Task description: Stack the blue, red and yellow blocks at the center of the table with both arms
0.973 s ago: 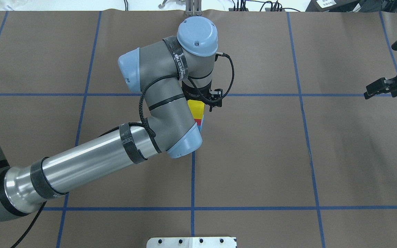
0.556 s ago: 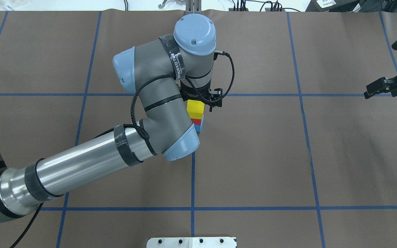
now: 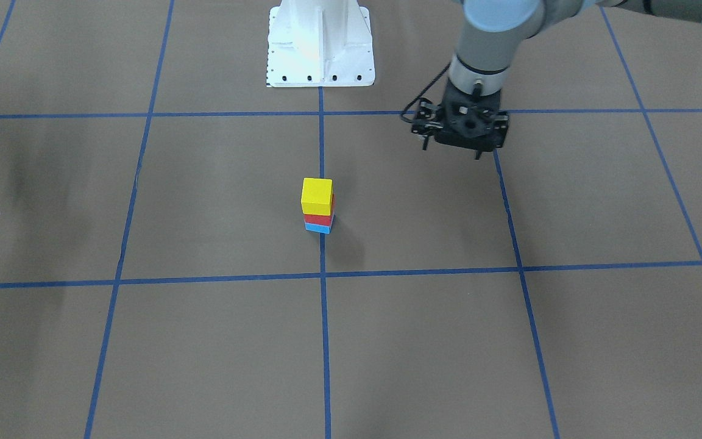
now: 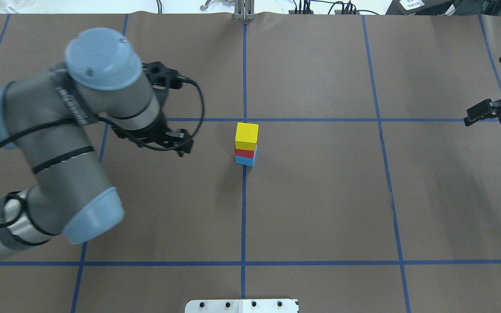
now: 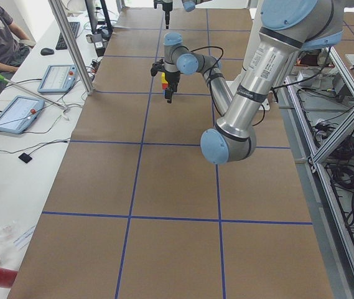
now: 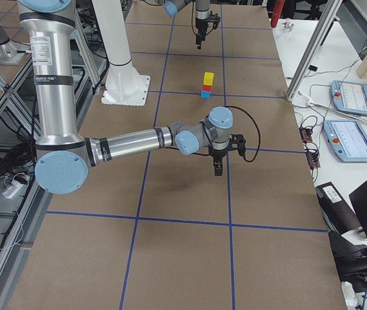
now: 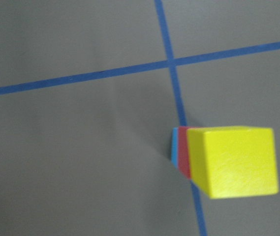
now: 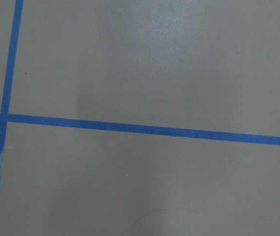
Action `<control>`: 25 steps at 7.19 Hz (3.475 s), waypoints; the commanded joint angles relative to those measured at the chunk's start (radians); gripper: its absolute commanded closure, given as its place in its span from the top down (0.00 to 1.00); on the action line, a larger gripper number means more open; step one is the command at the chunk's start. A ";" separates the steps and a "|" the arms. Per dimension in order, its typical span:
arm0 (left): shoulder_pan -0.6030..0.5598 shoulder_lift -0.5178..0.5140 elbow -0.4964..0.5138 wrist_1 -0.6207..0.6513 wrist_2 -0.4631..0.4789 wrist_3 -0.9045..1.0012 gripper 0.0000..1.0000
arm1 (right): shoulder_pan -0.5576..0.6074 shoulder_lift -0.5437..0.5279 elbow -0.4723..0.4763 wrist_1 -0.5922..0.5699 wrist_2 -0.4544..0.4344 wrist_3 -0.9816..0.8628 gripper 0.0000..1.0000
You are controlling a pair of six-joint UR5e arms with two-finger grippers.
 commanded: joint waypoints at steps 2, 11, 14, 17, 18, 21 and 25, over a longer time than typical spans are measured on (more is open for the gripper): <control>-0.435 0.322 0.099 -0.157 -0.189 0.579 1.00 | 0.137 -0.001 0.000 -0.014 0.041 -0.044 1.00; -0.810 0.354 0.488 -0.330 -0.300 0.737 1.00 | 0.244 -0.035 -0.009 -0.092 0.107 -0.216 1.00; -0.810 0.351 0.485 -0.325 -0.300 0.712 1.00 | 0.244 -0.054 -0.009 -0.095 0.063 -0.259 1.00; -0.811 0.376 0.475 -0.356 -0.356 0.666 1.00 | 0.242 -0.064 -0.013 -0.097 0.064 -0.285 1.00; -0.810 0.412 0.488 -0.450 -0.355 0.668 1.00 | 0.242 -0.062 -0.015 -0.095 0.064 -0.285 1.00; -0.810 0.434 0.479 -0.509 -0.356 0.652 1.00 | 0.242 -0.065 -0.013 -0.092 0.065 -0.284 1.00; -0.808 0.431 0.437 -0.505 -0.356 0.649 1.00 | 0.242 -0.067 -0.029 -0.086 0.064 -0.285 1.00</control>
